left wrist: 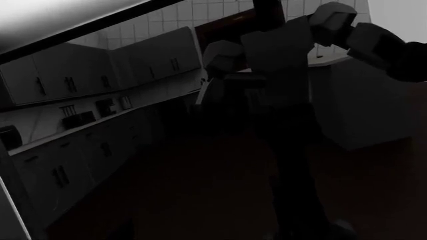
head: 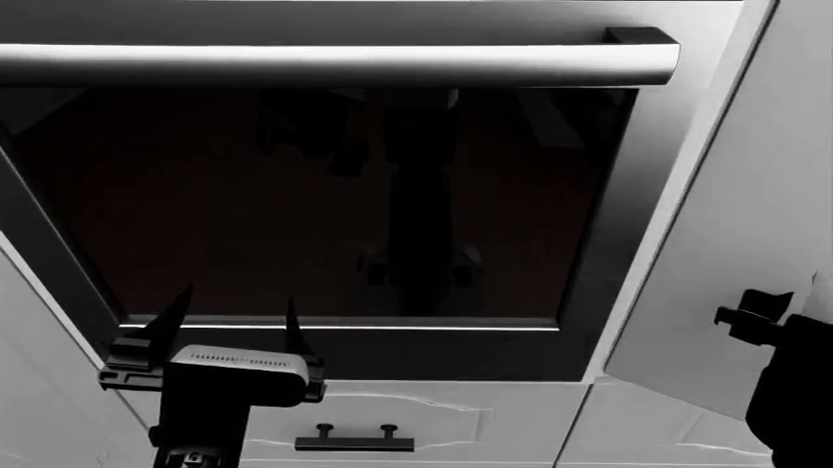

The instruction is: Close the side bottom right group 3 doors

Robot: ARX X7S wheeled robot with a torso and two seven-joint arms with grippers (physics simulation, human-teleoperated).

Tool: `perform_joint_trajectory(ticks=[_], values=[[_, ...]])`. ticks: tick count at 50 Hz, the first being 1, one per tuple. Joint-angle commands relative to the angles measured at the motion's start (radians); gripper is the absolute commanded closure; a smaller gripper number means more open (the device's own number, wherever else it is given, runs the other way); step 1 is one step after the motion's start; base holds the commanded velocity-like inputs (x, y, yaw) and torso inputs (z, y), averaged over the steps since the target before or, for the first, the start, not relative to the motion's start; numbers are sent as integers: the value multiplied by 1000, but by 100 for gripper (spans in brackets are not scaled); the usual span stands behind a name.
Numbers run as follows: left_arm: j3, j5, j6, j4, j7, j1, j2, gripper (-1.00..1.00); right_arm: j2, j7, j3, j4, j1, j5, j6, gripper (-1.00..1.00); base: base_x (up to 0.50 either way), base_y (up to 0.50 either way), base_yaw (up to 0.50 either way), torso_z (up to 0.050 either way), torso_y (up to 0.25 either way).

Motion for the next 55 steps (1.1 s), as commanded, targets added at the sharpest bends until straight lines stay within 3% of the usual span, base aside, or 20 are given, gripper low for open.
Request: perform_joint_trajectory(ticks=[1, 55], values=[[1, 1, 2, -2, 0, 1, 0, -100, 15, -72, 3, 11, 135, -76, -2, -100, 17, -4, 4, 0, 0], [6, 1, -5, -6, 0, -7, 1, -100, -100, -195, -103, 342, 427, -202, -41, -100, 9, -4, 5, 1, 1]])
